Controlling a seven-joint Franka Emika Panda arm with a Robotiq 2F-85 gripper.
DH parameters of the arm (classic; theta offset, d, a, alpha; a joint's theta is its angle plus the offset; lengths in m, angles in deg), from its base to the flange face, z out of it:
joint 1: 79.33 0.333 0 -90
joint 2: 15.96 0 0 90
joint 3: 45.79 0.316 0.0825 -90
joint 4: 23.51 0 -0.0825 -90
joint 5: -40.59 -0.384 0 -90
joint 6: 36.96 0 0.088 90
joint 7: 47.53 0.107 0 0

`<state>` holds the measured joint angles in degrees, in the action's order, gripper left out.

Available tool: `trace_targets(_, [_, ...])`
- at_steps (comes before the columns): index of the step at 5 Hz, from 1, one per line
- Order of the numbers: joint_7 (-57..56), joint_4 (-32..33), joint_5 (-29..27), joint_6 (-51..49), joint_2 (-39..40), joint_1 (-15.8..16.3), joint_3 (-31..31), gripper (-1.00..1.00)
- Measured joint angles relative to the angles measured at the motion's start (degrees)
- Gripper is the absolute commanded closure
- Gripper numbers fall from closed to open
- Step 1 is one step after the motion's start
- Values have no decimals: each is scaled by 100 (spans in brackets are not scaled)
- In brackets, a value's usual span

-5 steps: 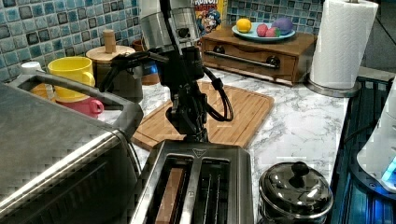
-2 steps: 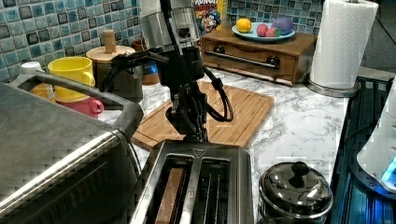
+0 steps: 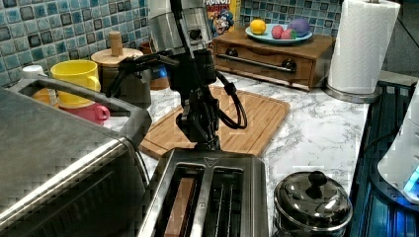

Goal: Turn on the toaster.

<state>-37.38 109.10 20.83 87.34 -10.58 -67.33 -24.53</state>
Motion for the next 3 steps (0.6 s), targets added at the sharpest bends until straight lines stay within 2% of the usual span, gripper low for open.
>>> trace_targets(3, [0,22,48,28,-28,19,11,100])
